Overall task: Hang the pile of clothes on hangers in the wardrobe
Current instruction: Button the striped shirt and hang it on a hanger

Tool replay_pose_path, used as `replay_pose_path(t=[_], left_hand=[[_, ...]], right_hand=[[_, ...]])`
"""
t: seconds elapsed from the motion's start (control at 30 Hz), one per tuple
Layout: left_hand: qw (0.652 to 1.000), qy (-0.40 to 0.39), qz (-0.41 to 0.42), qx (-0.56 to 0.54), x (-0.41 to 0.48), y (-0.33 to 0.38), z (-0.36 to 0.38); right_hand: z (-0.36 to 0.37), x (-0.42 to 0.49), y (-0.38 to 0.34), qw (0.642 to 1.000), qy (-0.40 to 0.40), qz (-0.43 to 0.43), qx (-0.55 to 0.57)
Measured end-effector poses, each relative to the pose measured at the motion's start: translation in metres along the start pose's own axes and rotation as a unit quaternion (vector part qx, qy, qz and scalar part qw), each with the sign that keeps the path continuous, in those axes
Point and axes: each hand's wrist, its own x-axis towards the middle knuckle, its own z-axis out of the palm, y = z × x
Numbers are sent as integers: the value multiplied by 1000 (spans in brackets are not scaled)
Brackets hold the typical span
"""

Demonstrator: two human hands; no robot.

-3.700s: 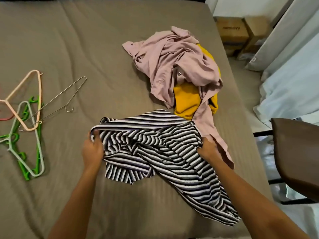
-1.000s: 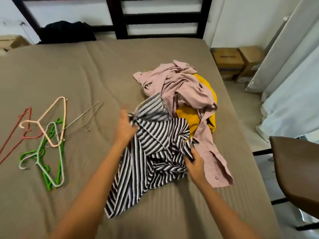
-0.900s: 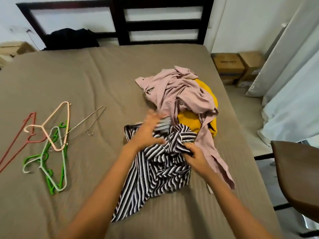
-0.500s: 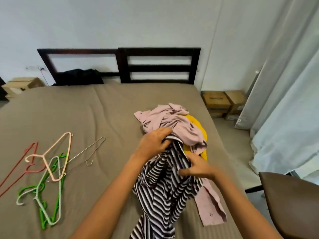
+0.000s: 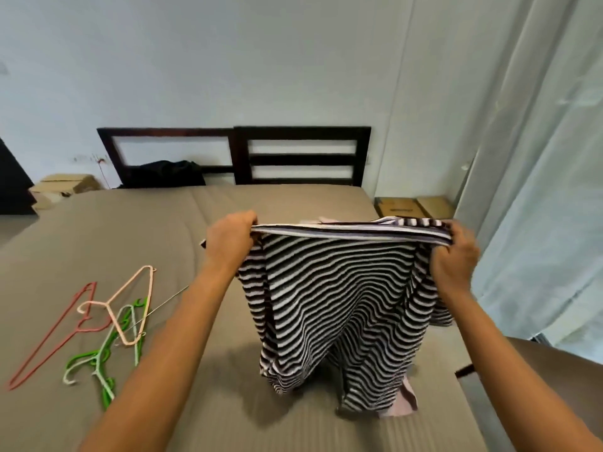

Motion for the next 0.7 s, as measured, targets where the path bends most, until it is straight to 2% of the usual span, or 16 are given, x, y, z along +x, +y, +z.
replay_pose_path(t=[0.1,0.17,0.2,0.27,0.33,0.37,0.4,0.47,0.5,0.53,0.57,0.63,0.67,0.7], left_hand=[[987,-100,-105,64,-16,-5,-7],[973,-191,-117,59,-22,-5,-20],[963,-241,-119,22,-26,-4,-29],[922,-336,-140,-134,-34,4,-58],[839,-371,-194,-347,-42,19,-91],[797,-351,-214,-443,-42,29,-105],[760,-310,-235,-520,-36,36,-112],[706,-222,-262,-619,-20,53,-124],[694,-181,-259,-647,-12,60,-123],[700,-136,-249,-655,-6,64,-118],[729,-92,-240,-634,-3,64,-107],[823,-43,-230,-517,-5,57,-74],[862,-47,-227,-451,-11,53,-58],[882,-66,-230,-405,-17,48,-39]], right_hand=[[-15,7,-6,982,-158,-39,-95],[-30,7,-13,970,-170,-45,-169],[-39,8,-17,964,-168,-52,-201],[-57,11,-30,929,-215,-46,-297],[-78,17,-53,893,-277,-9,-353],[-87,20,-66,902,-274,9,-334],[-95,21,-82,929,-235,24,-286],[-97,18,-107,982,-72,29,-172],[-91,14,-115,990,0,27,-141],[-81,12,-118,987,33,26,-156],[-68,9,-116,979,24,31,-199],[-38,6,-100,968,-80,55,-232],[-26,3,-92,963,-140,77,-217],[-15,-1,-76,956,-188,98,-205]])
